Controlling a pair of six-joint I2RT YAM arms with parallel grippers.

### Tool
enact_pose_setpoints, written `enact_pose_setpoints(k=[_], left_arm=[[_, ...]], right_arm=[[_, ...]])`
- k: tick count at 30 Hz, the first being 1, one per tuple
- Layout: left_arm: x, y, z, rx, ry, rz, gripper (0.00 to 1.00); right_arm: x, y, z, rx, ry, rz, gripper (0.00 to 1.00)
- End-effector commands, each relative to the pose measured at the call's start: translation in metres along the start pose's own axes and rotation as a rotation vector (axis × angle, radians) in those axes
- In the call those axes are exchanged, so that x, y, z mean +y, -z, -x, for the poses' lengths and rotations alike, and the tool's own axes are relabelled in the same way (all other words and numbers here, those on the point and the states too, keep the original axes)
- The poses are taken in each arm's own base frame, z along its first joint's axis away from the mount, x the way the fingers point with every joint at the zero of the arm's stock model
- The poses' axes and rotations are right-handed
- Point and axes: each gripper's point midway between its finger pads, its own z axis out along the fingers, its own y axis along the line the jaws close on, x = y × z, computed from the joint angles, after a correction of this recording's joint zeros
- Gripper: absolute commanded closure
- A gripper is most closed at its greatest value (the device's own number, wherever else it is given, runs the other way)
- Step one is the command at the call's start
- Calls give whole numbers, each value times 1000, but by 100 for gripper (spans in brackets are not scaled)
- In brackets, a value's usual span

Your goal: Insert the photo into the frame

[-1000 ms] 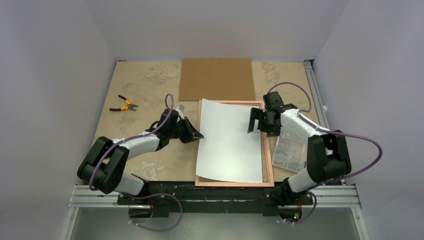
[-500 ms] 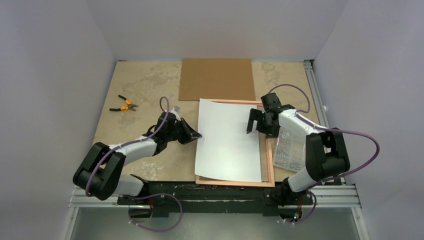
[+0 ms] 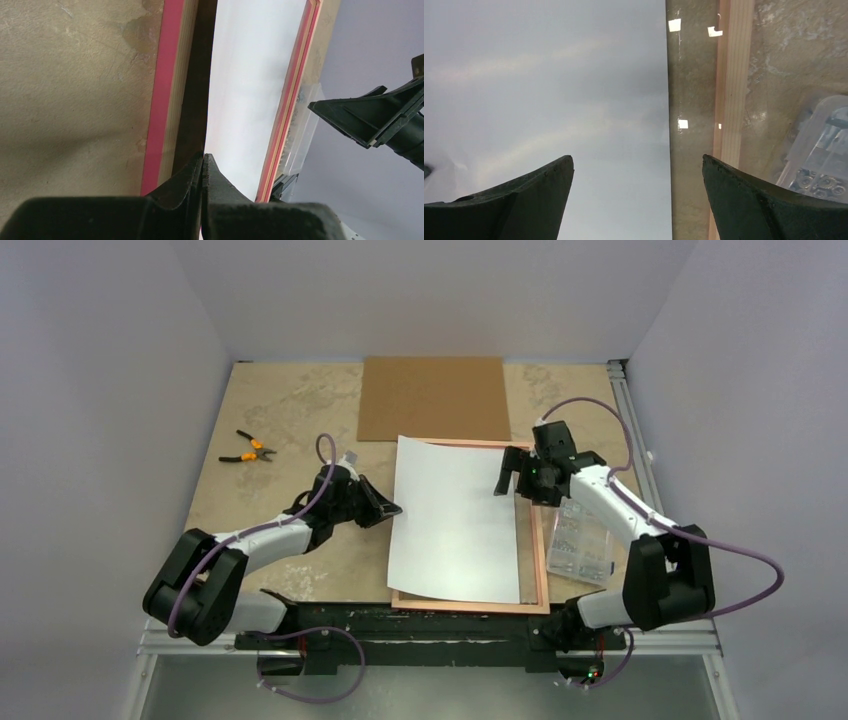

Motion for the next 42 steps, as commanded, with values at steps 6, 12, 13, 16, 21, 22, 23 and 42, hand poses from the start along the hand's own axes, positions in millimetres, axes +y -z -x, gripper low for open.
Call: enact_pose_setpoints(k=[6, 12, 13, 16, 21, 22, 23, 42], left_arm=[[-10, -1, 6, -12, -26, -32, 100], [-14, -2, 7, -11, -23, -43, 100], [-15, -3, 7, -12, -23, -47, 100], [-16, -5, 8, -13, -13, -54, 100], [-21, -12, 7, -4, -9, -81, 100], [-23, -14, 6, 5, -13, -84, 100], [-23, -16, 6, 12, -14, -82, 100], [-81, 0, -4, 58, -65, -292, 100]], right_arm=[[-48, -10, 7, -24, -58, -214, 2], [-48, -40, -17, 111, -32, -180, 2], [-44, -43, -21, 131, -19, -152, 2], [-29, -47, -29, 172, -29, -63, 2], [2, -47, -42, 231, -63, 103, 3], [6, -46, -43, 238, -63, 124, 3], [11, -45, -43, 244, -66, 145, 3], [37, -41, -55, 271, -60, 242, 4]])
